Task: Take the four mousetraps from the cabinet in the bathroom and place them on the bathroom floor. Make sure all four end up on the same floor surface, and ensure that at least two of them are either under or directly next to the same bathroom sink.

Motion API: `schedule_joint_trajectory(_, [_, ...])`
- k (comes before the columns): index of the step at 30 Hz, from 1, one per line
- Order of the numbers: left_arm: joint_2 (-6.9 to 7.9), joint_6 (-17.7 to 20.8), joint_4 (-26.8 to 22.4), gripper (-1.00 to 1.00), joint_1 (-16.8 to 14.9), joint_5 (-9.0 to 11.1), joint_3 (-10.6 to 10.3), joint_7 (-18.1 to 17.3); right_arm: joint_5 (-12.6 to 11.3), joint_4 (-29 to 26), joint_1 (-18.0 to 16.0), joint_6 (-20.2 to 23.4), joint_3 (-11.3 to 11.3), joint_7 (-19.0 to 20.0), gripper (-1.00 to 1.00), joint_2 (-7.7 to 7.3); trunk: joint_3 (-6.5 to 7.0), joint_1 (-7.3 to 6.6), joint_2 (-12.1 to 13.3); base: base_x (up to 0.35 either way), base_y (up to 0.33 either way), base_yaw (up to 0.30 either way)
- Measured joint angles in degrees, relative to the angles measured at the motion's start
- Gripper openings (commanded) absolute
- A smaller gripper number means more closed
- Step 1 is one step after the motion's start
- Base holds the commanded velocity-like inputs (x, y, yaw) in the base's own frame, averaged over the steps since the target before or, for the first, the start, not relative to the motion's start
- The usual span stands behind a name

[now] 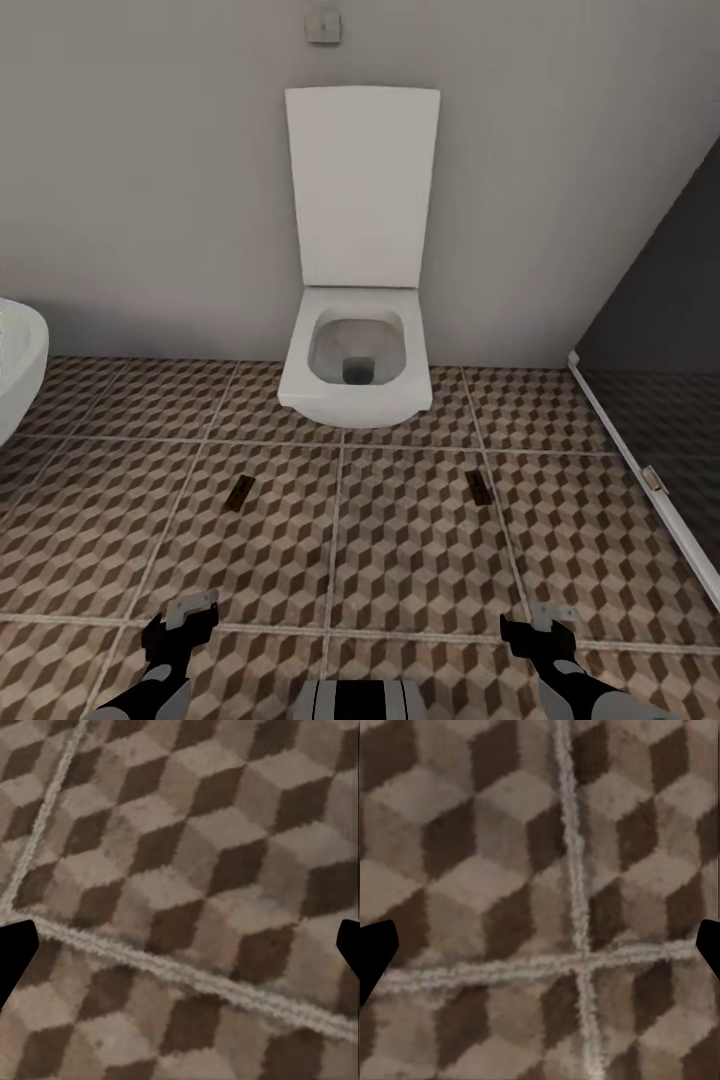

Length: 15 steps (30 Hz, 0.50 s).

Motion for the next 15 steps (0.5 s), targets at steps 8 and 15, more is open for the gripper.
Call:
schedule_joint_trajectory(8, [-0.01,0.0,0.0,1.0,0.0,-0.1,0.0,0.1,0.0,0.0,0.0,0.0,0.0,-0.1,1.0,0.0,1.56,-0.18,0.1,0.0,0.0,0.0])
schedule_joint_trajectory(15, [-0.06,0.0,0.0,1.0,0.0,-0.2,0.0,0.1,0.1,0.0,0.0,0.0,0.0,-0.2,1.0,0.0,1.56,-0.18,0.1,0.0,0.0,0.0])
